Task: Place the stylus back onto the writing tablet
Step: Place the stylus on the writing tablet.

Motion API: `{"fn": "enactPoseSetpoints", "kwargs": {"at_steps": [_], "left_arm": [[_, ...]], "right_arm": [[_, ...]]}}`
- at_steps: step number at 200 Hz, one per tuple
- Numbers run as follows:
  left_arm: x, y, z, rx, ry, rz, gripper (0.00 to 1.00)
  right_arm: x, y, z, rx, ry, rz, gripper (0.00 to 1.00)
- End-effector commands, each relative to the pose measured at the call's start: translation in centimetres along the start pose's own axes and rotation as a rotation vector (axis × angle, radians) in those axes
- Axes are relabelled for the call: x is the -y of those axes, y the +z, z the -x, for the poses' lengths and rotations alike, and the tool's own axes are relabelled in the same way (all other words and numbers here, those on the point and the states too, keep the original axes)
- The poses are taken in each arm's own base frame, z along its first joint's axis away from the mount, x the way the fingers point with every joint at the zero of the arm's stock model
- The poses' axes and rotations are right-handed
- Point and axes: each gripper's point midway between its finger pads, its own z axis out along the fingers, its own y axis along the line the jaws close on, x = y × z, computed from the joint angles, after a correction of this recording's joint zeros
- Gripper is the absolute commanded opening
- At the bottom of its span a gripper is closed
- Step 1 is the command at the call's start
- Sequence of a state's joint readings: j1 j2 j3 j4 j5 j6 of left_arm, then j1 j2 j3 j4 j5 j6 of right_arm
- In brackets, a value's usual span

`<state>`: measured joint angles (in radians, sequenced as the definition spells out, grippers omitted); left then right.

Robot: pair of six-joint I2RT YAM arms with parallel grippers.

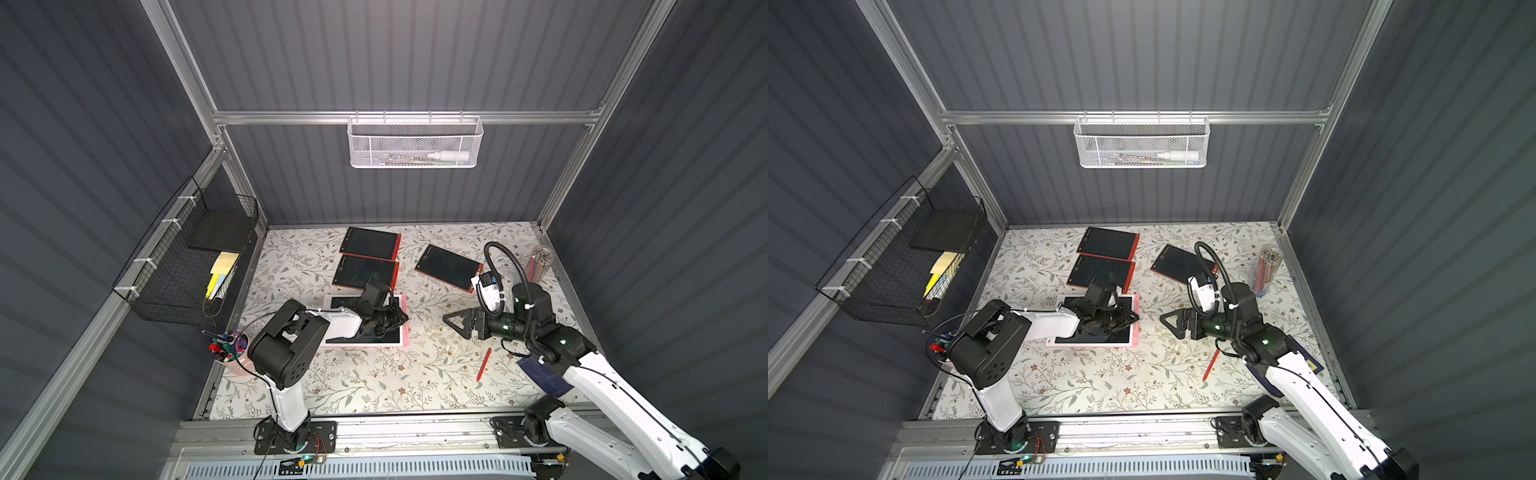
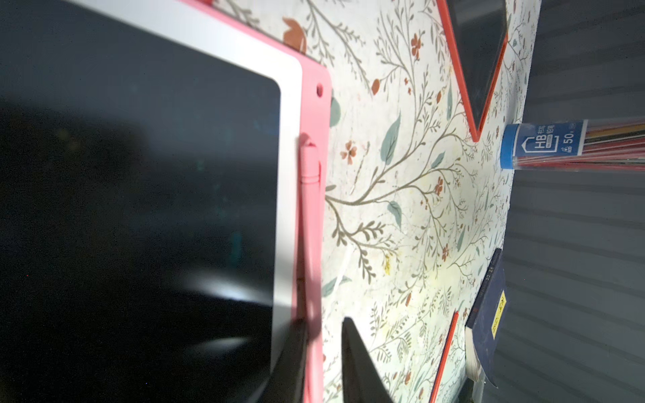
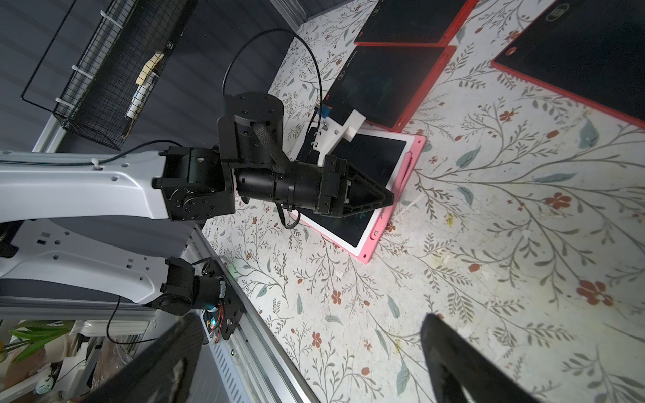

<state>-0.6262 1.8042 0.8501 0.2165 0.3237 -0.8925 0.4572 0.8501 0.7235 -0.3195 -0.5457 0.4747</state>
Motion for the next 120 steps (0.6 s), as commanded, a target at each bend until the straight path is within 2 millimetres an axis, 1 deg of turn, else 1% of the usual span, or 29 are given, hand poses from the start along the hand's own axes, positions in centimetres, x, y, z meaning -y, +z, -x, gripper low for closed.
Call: {"fn": "enactPoseSetpoints", "kwargs": {"at_steps": [1,38,73,88,109,120], "left_arm": [[0.4,-0.9,1.1,0.030,0.025,0.014,0.22],[-0.1,-1.2,1.2,0.035,0.020,0.026,0.22],[-0.1,-1.7,1.7,0.047,0.023,0.032,0.22],[0.1,-2.0,2.0,0.056,0.039,0.040,0.21],[0.9,-2.4,2.4,0.065,0.080,0.028,0.22],[1.6,-2.6,2.6,0.064,0.126,0.003,0.22]], "right_arm": [[0.2,0.1,0.0,0.007,-0.003,-0.001,0.97],[0.2,0.1,-0.1,0.005,-0.003,0.001,0.97],[0.2,0.1,0.0,0.007,-0.003,0.001,0.97],[0.2,0.1,-0.1,0.005,-0.001,0.000,0.97],[0.4,0.3,-0.1,0.002,-0.003,-0.007,0.97],[0.6,0.5,-0.2,-0.007,0.003,-0.013,0.97]]}}
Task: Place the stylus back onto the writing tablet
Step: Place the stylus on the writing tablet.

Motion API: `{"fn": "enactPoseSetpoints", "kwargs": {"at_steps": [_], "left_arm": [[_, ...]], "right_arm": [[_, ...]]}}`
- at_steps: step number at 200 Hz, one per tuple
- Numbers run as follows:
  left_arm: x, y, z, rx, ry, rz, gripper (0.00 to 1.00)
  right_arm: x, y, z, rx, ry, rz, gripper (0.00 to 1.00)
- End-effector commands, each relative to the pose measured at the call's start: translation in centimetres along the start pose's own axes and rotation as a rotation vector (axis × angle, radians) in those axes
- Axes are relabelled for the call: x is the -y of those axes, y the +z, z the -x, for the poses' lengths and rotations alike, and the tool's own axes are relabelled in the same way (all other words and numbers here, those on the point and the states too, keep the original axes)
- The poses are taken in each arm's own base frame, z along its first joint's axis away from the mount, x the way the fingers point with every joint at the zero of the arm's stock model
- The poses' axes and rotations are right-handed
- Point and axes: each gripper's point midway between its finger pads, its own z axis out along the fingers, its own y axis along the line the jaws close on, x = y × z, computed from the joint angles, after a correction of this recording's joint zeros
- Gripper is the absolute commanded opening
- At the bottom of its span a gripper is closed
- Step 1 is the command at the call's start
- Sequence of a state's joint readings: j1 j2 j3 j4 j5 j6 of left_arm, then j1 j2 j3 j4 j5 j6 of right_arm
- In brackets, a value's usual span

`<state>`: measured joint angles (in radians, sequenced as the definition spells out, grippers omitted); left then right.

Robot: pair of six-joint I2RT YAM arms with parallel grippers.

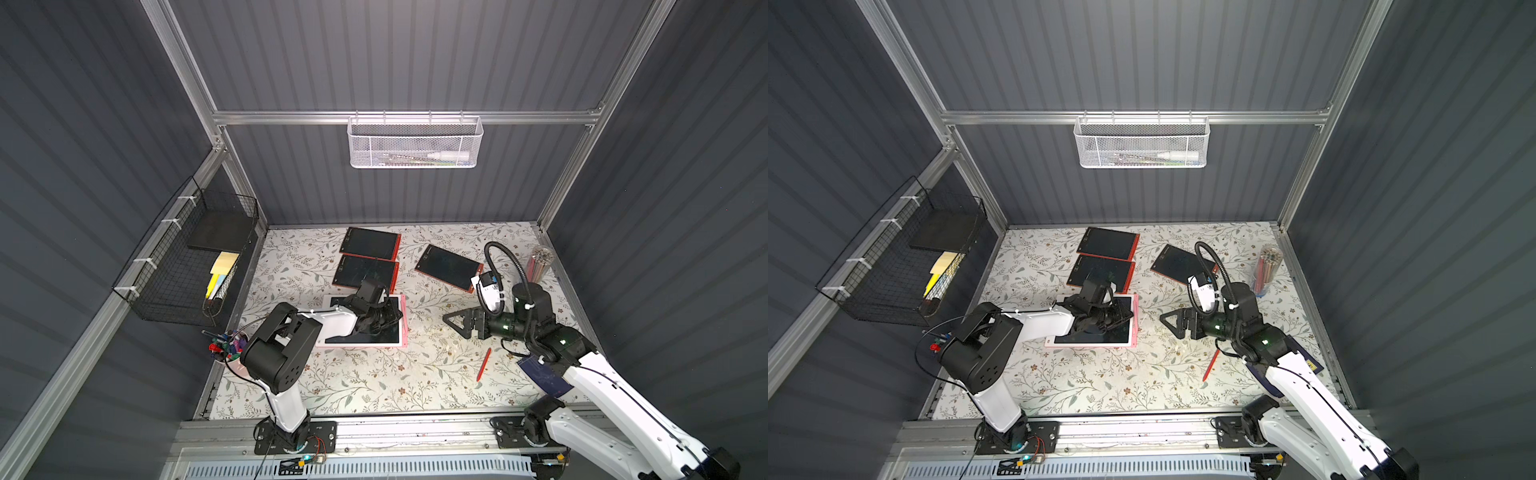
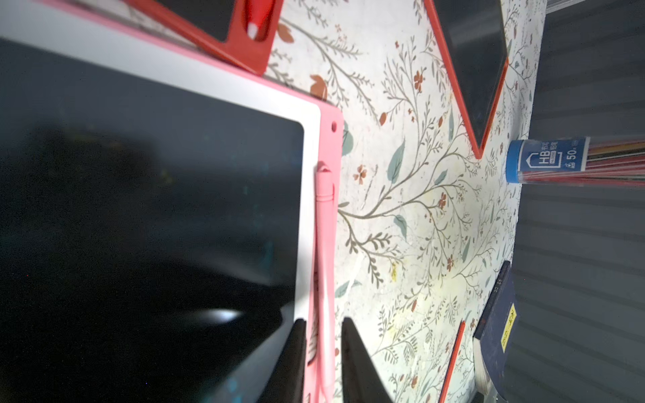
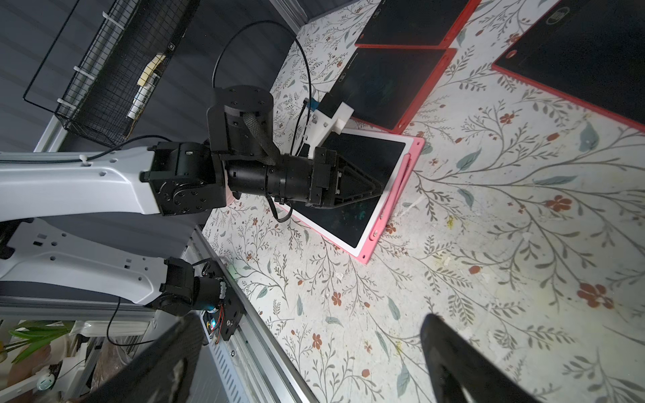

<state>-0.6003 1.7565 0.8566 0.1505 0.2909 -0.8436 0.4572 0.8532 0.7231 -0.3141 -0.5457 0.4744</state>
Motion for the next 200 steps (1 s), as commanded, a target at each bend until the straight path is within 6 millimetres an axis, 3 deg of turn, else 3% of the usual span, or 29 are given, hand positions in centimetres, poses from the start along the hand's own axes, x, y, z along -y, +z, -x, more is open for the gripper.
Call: {"fn": "enactPoseSetpoints", "kwargs": {"at_steps": [1,42,72,120,200], "left_arm": [[2.0,-1.2,1.5,0.031,0.101,-0.034,0.23],[4.0,-1.8,2.7,0.075,0.182,-0.089,0.27],[3.6,-1.3,3.7,0.095,0.201,-0.042,0.34],[1.1,-0.1,5.7,0.148,0.236,0.129,0.40],[0.3,1.5,3.9,0.112,0.295,0.227,0.41]], "right_arm": [[0.6,0.4,-0.2,-0.009,0.004,-0.013,0.97],[0.6,0.5,-0.2,-0.019,0.007,-0.014,0.96],[0.8,0.5,-0.2,-0.014,0.007,-0.026,0.97],[0.9,0.3,-0.1,-0.008,0.011,-0.038,0.97],[1.3,0.2,-0.1,0.000,0.019,-0.057,0.97]]}}
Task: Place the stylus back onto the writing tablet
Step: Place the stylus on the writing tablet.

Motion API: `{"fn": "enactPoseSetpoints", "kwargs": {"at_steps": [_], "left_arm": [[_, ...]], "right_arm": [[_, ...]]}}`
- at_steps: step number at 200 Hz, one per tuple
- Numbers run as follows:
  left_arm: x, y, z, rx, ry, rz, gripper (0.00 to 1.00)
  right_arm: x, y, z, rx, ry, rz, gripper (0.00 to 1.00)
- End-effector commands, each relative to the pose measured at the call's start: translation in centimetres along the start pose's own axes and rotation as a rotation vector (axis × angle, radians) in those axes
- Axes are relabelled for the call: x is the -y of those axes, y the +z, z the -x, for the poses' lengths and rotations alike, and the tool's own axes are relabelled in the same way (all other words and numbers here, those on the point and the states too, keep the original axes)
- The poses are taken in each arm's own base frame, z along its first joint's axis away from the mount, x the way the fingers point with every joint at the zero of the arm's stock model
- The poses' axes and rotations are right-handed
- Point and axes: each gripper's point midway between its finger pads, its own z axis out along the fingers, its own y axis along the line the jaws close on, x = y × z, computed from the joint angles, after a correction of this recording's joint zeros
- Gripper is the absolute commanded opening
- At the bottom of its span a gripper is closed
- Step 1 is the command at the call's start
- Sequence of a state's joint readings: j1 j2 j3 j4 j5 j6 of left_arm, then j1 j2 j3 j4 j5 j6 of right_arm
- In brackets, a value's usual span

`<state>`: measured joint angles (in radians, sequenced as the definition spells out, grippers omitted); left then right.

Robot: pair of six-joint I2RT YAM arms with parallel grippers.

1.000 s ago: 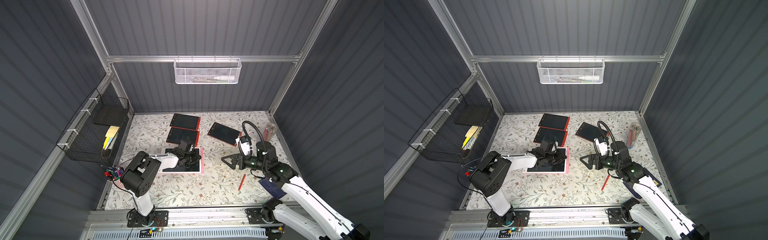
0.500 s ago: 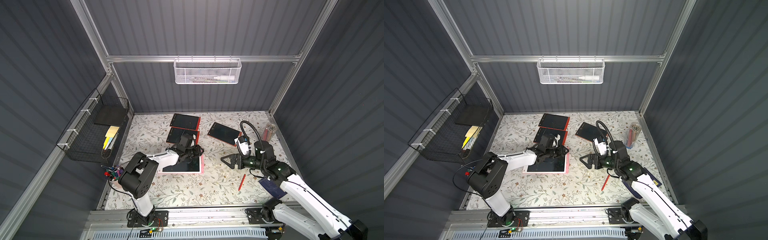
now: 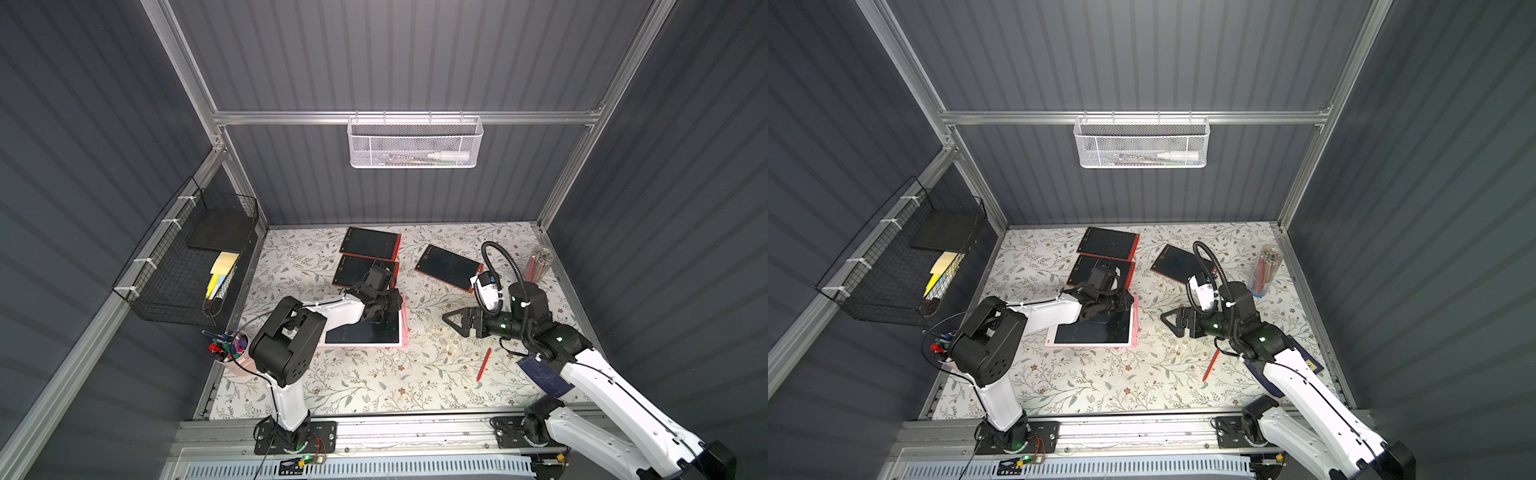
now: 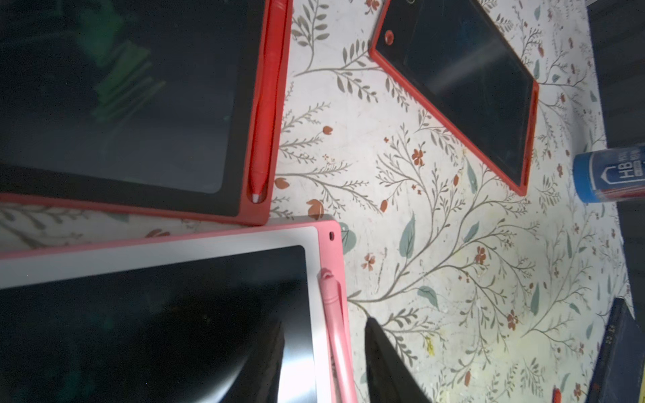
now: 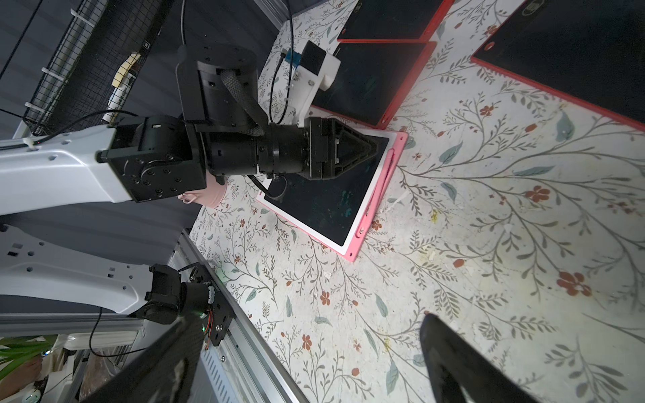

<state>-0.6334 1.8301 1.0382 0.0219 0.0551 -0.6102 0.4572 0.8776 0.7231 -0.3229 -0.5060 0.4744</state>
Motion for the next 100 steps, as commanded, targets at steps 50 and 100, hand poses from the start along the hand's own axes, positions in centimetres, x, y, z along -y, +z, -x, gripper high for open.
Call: {"fn": "enactPoseSetpoints", "kwargs": {"at_steps": [50,100], "left_arm": [[0.4,0.7,-1.3,-0.024,0.071,0.067,0.44],[0.3,1.2,-2.2,-0.040,0.087,0.107,0.42]], "right_arm": [[0.1,-0.2,0.0,0.006,0.003,-0.007,0.96],[0.1,-0.2,0.1,0.012,0.002,-0.009,0.96]]}}
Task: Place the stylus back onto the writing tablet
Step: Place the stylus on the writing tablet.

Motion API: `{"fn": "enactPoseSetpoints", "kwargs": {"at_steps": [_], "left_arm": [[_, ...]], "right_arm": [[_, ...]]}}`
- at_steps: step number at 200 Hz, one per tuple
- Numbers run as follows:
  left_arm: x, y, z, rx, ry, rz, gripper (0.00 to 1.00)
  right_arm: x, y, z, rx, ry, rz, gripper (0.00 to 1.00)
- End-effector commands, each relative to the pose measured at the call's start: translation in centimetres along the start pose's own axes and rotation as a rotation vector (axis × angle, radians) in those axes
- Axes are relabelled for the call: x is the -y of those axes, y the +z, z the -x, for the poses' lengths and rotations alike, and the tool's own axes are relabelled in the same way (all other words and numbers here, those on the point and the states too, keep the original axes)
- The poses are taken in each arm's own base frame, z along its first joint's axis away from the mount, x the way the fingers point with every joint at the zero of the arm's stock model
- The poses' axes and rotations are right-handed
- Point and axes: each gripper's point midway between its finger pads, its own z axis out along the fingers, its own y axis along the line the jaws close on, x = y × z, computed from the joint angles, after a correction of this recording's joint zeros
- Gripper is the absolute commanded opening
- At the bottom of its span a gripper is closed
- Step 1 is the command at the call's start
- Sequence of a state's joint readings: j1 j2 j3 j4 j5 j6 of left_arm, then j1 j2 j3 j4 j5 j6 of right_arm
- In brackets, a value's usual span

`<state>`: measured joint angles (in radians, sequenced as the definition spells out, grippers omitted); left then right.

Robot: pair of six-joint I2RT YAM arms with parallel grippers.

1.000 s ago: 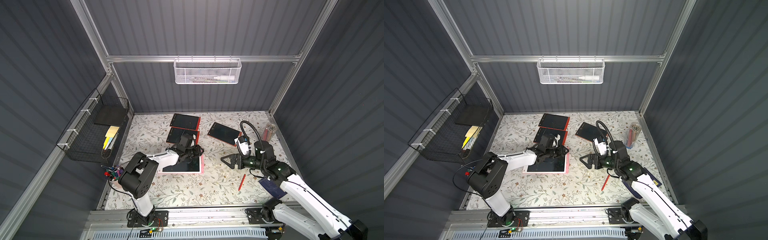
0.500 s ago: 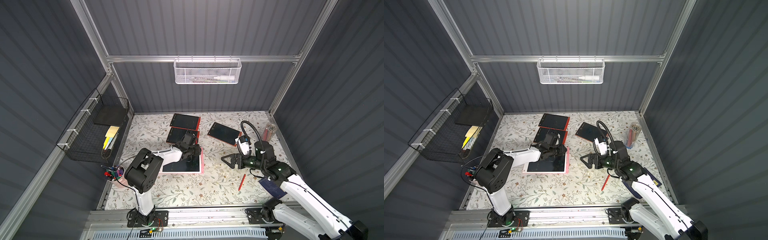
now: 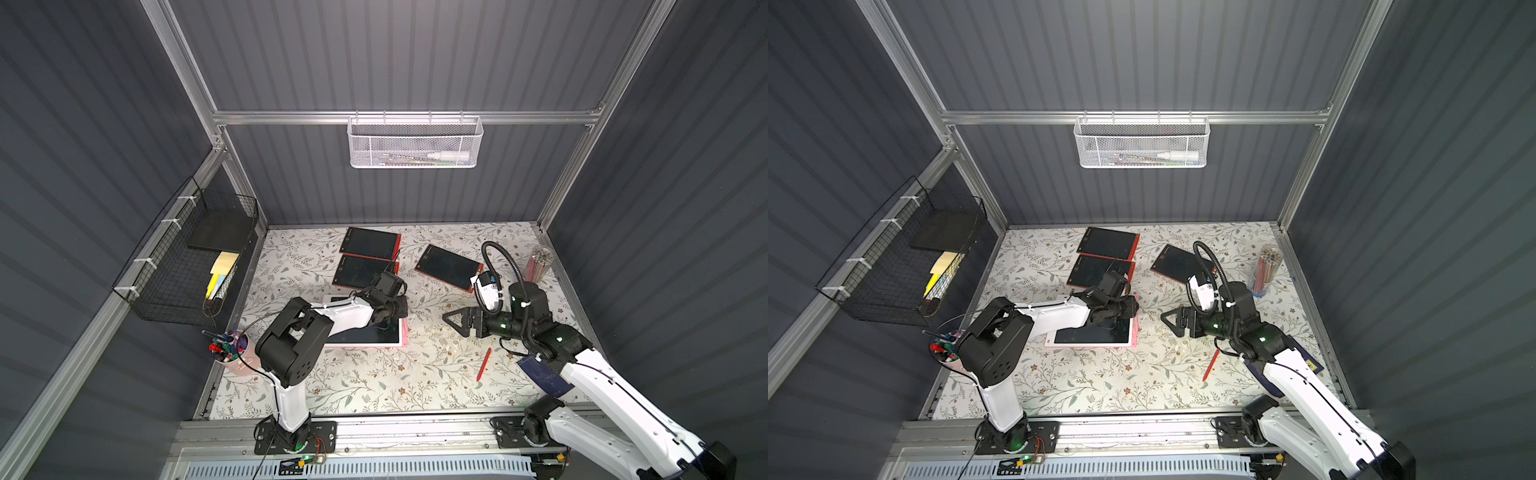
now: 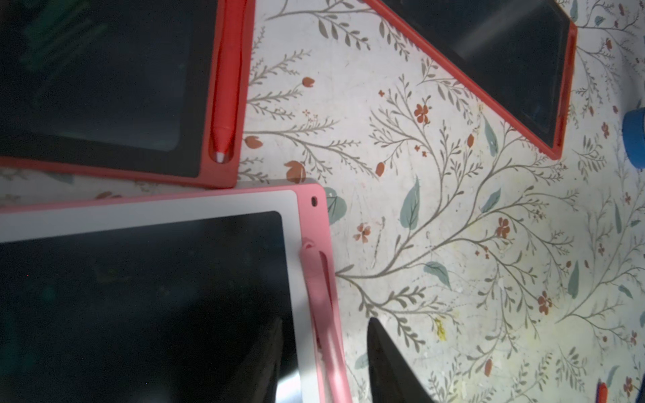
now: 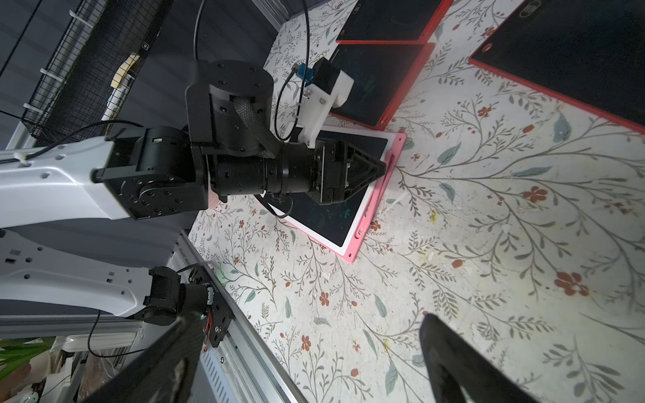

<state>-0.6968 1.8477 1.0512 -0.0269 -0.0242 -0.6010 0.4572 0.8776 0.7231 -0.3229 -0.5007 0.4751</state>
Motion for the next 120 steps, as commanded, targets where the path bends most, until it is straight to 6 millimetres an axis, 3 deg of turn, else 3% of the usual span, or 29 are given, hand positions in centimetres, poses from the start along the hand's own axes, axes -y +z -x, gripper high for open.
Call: {"fn": "enactPoseSetpoints", "kwargs": {"at_steps": [1,40,120], "left_arm": [[-0.1,0.6,-0.3,-0.016,0.033,0.043,0.42],[0.6,1.1,-1.2,-0.029,0.056,0.055,0.39],[-0.4,1.2,-1.7,-0.034,0.079,0.130,0.28]], "right_arm": [[0.0,-0.2,0.1,0.009,0.001,-0.004,0.96],[0.1,-0.2,0.1,0.008,0.004,-0.007,0.96],[0.1,-0.1,0.2,0.013,0.002,-0.007,0.96]]}}
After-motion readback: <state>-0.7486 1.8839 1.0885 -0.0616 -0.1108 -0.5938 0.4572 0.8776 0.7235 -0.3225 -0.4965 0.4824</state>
